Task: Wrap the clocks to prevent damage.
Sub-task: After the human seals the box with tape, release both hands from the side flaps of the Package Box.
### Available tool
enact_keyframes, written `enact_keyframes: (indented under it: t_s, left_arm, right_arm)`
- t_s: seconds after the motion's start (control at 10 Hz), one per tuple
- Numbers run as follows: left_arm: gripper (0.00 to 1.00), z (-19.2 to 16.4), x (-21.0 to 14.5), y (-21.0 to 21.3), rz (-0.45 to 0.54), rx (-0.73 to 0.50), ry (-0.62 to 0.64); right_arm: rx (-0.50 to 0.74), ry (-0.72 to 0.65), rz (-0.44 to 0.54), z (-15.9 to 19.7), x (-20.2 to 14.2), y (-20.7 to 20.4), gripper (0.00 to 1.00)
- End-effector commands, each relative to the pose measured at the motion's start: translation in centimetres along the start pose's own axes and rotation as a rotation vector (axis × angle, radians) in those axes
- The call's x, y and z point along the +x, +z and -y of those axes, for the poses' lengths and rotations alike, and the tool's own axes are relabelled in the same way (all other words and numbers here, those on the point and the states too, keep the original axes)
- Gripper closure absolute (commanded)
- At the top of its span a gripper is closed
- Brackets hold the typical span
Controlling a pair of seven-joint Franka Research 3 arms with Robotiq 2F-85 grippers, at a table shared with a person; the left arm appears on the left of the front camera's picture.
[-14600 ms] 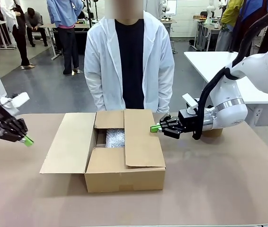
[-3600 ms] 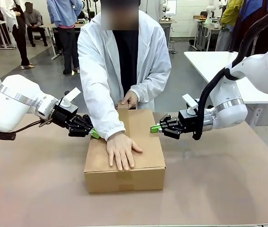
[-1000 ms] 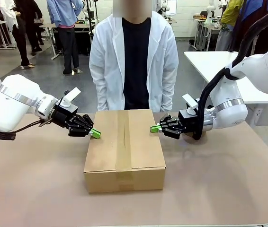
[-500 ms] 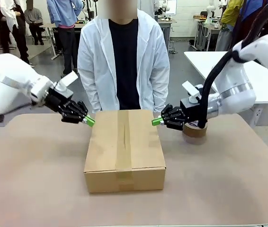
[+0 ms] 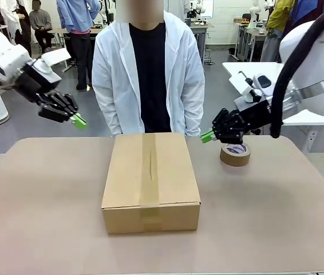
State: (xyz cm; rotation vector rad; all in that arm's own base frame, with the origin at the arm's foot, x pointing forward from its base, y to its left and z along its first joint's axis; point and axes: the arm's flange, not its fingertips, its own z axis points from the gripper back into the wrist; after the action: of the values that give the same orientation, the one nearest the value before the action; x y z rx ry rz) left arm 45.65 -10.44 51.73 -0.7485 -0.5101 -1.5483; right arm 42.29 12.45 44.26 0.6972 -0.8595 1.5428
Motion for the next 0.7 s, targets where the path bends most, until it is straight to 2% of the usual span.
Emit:
enact_keyframes:
  t_s: [0.0,0.2,0.4,0.6]
  left_arm:
    - [1.0,1.6,0.0,1.8,-0.087,0.025,0.076]
    - [1.0,3.2,-1.0,3.0,-0.144,0.045,0.139]
    - [1.0,4.0,-2.6,3.1,-0.224,0.024,0.208]
    - [1.0,4.0,-3.6,2.9,-0.264,0.024,0.249]
  right_arm:
    - [-0.067,-0.094,-0.092,-2.6,0.6,1.8,0.99]
    - [-0.131,-0.104,-0.152,-4.1,1.7,3.8,0.99]
    - [-0.188,-0.099,-0.166,-5.0,2.9,5.6,0.99]
    - [-0.215,-0.093,-0.181,-5.5,3.9,6.6,0.99]
